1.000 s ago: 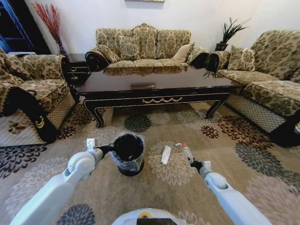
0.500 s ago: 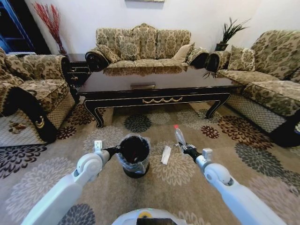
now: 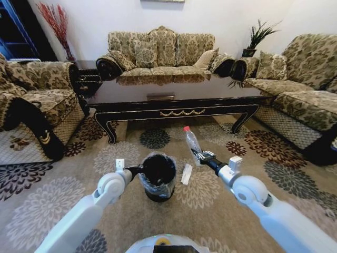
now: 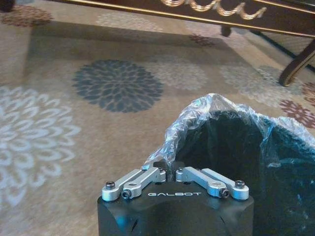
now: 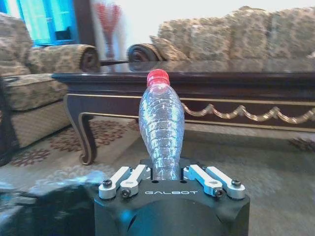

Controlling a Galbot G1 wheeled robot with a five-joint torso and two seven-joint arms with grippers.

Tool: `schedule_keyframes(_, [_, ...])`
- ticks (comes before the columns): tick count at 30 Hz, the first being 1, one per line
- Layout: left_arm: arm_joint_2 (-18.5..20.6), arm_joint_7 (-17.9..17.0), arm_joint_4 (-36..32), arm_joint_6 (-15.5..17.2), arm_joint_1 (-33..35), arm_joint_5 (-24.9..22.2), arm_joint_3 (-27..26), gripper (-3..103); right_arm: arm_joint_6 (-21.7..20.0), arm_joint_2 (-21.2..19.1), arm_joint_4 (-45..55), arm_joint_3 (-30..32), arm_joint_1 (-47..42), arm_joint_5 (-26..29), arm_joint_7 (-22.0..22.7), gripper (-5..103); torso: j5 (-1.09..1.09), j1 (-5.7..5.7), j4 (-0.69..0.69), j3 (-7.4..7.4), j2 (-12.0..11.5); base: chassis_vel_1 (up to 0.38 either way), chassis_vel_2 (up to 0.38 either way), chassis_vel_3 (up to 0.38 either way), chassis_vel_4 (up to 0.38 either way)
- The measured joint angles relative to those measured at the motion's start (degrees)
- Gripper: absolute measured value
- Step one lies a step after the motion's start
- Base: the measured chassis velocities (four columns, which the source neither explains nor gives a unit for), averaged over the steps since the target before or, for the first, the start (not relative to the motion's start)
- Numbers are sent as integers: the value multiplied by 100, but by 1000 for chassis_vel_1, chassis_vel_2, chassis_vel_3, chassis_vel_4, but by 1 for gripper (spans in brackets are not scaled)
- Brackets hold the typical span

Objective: Move to the front of the table and pick up the trash from the floor, then place it into the trash bin.

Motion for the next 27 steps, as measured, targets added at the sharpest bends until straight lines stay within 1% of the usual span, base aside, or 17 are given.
schedule_keyframes(3, [-94,-50,78,1,-283,-10,252,4,60,-179,139,-61,19,29,-123,24,0,0,-1,0,0,0,0,0,0])
schedule_keyframes(9, [-128,-69,165,13,-543,-58,471,4,128,-219,237,-219,70,46,-246,24,1,0,1,0,0,0,0,0,0])
schedule_keyframes(12, [-279,-79,335,16,-712,-78,667,4,148,-267,258,-414,90,48,-350,24,1,0,2,0,0,0,0,0,0])
schedule_keyframes(14, [-309,-83,362,16,-742,-81,709,4,151,-284,259,-438,96,48,-372,24,1,0,2,0,0,0,0,0,0])
schedule_keyframes(15, [-369,-93,421,16,-822,-87,819,4,154,-311,260,-467,103,52,-406,24,0,0,2,0,0,0,0,0,0])
schedule_keyframes(16, [-467,-97,533,15,-996,-83,1085,4,167,-328,260,-484,100,63,-446,24,1,0,2,0,0,0,0,0,0])
schedule_keyframes(18, [-578,-102,624,14,-1150,-79,1312,4,190,-313,239,-485,80,62,-455,24,0,0,-1,1,0,0,0,0,0])
schedule_keyframes(19, [-578,-102,624,14,-1150,-79,1312,4,190,-313,239,-485,80,62,-455,24,0,0,-1,1,0,0,0,0,0])
schedule_keyframes(22, [-734,-151,730,14,-1328,-75,1574,4,213,-262,204,-449,9,64,-444,24,1,0,-1,0,0,0,0,0,0])
schedule_keyframes(27, [-791,-201,756,14,-1424,-81,1663,4,215,-193,164,-401,-74,41,-426,24,0,0,1,0,0,0,0,0,0])
